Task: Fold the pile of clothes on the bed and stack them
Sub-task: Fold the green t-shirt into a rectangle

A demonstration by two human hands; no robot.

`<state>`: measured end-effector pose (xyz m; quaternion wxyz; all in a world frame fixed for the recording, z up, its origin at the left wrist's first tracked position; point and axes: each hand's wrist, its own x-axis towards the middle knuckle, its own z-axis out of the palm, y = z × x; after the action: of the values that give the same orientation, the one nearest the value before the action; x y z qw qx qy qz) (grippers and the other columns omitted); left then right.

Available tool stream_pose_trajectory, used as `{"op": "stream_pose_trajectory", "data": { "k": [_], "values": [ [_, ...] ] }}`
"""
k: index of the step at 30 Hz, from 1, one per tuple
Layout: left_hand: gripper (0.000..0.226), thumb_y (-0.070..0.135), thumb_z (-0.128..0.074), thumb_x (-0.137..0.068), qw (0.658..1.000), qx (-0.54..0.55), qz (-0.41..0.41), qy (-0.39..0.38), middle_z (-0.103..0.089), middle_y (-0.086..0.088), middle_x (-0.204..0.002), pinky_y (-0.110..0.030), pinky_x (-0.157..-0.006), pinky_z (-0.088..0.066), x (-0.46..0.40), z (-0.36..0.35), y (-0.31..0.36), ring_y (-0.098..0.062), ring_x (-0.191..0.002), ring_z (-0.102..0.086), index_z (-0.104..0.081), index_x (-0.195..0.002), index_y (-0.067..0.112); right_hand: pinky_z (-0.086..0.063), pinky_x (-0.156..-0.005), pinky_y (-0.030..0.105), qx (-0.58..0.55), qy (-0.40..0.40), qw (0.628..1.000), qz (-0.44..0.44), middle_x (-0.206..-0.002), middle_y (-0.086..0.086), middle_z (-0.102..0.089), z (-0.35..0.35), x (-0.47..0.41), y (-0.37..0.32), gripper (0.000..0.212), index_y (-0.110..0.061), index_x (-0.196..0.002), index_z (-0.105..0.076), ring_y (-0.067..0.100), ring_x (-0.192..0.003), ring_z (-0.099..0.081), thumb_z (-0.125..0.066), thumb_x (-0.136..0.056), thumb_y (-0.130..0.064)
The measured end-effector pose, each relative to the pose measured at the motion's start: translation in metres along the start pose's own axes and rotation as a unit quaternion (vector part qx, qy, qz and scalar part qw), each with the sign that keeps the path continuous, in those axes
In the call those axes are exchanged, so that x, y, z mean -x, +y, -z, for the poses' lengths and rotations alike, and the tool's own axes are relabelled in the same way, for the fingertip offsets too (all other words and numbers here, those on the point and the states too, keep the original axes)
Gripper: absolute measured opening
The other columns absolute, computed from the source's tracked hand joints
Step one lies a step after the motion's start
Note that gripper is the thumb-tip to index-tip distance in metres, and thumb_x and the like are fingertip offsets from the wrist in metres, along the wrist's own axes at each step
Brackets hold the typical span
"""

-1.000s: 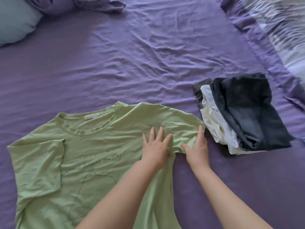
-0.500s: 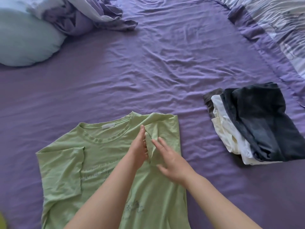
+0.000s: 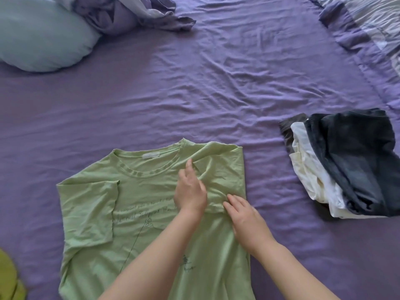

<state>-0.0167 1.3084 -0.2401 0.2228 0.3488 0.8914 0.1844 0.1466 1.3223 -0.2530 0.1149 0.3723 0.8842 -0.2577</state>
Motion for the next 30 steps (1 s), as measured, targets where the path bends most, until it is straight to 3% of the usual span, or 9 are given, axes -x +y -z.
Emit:
{"op": "stream_pose_trajectory", "data": {
  "k": [3, 5, 10, 14, 17, 21, 24, 27, 30],
  "values": [
    [0.039, 0.01, -0.051, -0.092, 0.994, -0.042, -0.091, 0.046, -0.05, -0.003, -0.121, -0.034, -0.085, -0.041, -0.007, -0.002, -0.001, -0.022, -0.111, -0.045, -0.056, -0.129, 0.019, -0.014, -0.116, 0.027, 0.016, -0.01, 1.0, -0.002, -0.16, 0.001, -0.008, -0.003, -0.001, 0.0, 0.061, -0.016, -0.15, -0.02, 0.013, -0.146, -0.005, -0.039, -0.093, -0.005],
    [0.025, 0.014, -0.055, -0.093, 0.996, -0.016, -0.06, 0.056, -0.054, -0.003, -0.114, -0.033, -0.088, -0.039, -0.014, -0.002, 0.002, -0.023, -0.11, -0.046, -0.066, -0.115, 0.018, -0.013, -0.116, 0.027, 0.019, -0.015, 1.0, -0.004, -0.161, 0.001, -0.005, -0.004, -0.002, -0.001, 0.062, -0.016, -0.151, -0.018, 0.013, -0.146, -0.003, -0.038, -0.093, -0.006],
    [0.021, 0.036, -0.064, -0.089, 0.992, 0.034, 0.121, 0.018, -0.052, -0.005, -0.118, -0.033, -0.095, -0.037, -0.035, -0.004, 0.006, -0.024, -0.116, -0.045, -0.068, -0.103, 0.022, -0.014, -0.117, 0.026, 0.005, -0.017, 1.0, -0.005, -0.16, 0.0, -0.007, -0.006, -0.007, 0.001, 0.059, -0.017, -0.15, -0.02, 0.012, -0.146, -0.006, -0.035, -0.094, -0.006],
    [0.028, 0.045, -0.067, -0.083, 0.977, 0.068, 0.2, 0.008, -0.061, -0.007, -0.117, -0.032, -0.095, -0.041, -0.044, -0.01, 0.009, -0.026, -0.114, -0.053, -0.069, -0.1, 0.023, -0.023, -0.111, 0.027, -0.08, 0.021, 0.996, -0.037, -0.156, -0.009, -0.023, -0.004, -0.011, 0.003, 0.044, -0.037, -0.145, -0.034, 0.008, -0.14, -0.019, -0.037, -0.101, -0.032],
    [0.03, 0.044, -0.07, -0.081, 0.966, 0.095, 0.24, -0.009, -0.065, -0.008, -0.116, -0.032, -0.095, -0.044, -0.051, -0.01, 0.012, -0.028, -0.114, -0.056, -0.071, -0.103, 0.023, -0.026, -0.106, 0.026, -0.125, 0.036, 0.989, -0.077, -0.149, -0.013, -0.033, -0.005, -0.016, 0.001, 0.038, -0.044, -0.137, -0.044, 0.01, -0.136, -0.025, -0.039, -0.099, -0.043],
    [0.016, 0.032, -0.07, -0.081, 0.968, 0.082, 0.237, -0.028, -0.068, -0.005, -0.112, -0.032, -0.092, -0.047, -0.056, -0.008, 0.017, -0.027, -0.11, -0.059, -0.072, -0.096, 0.025, -0.03, -0.099, 0.027, -0.144, 0.05, 0.981, -0.12, -0.14, -0.015, -0.038, -0.004, -0.023, -0.003, 0.033, -0.048, -0.128, -0.052, 0.011, -0.13, -0.029, -0.045, -0.096, -0.044],
    [0.009, 0.031, -0.069, -0.083, 0.96, 0.131, 0.246, -0.033, -0.068, -0.004, -0.113, -0.031, -0.094, -0.046, -0.065, 0.002, 0.011, -0.027, -0.11, -0.059, -0.069, -0.091, 0.026, -0.033, -0.096, 0.028, -0.155, 0.052, 0.976, -0.146, -0.135, -0.015, -0.041, -0.002, -0.028, -0.006, 0.03, -0.048, -0.124, -0.056, 0.012, -0.127, -0.032, -0.049, -0.095, -0.042],
    [0.013, 0.033, -0.065, -0.088, 0.972, 0.112, 0.203, 0.028, -0.062, -0.007, -0.117, -0.034, -0.094, -0.043, -0.073, 0.015, 0.004, -0.027, -0.111, -0.054, -0.061, -0.093, 0.022, -0.033, -0.095, 0.03, -0.169, 0.053, 0.97, -0.167, -0.132, -0.014, -0.042, -0.001, -0.031, -0.008, 0.028, -0.046, -0.121, -0.057, 0.012, -0.126, -0.033, -0.051, -0.094, -0.041],
    [0.016, 0.033, -0.065, -0.088, 0.996, 0.021, -0.015, 0.088, -0.056, -0.006, -0.113, -0.034, -0.091, -0.036, -0.053, 0.012, 0.002, -0.026, -0.111, -0.047, -0.063, -0.096, 0.019, -0.033, -0.096, 0.033, -0.167, 0.058, 0.966, -0.191, -0.129, -0.012, -0.042, -0.002, -0.033, -0.01, 0.03, -0.042, -0.12, -0.055, 0.015, -0.125, -0.032, -0.058, -0.09, -0.041]
  ]
}}
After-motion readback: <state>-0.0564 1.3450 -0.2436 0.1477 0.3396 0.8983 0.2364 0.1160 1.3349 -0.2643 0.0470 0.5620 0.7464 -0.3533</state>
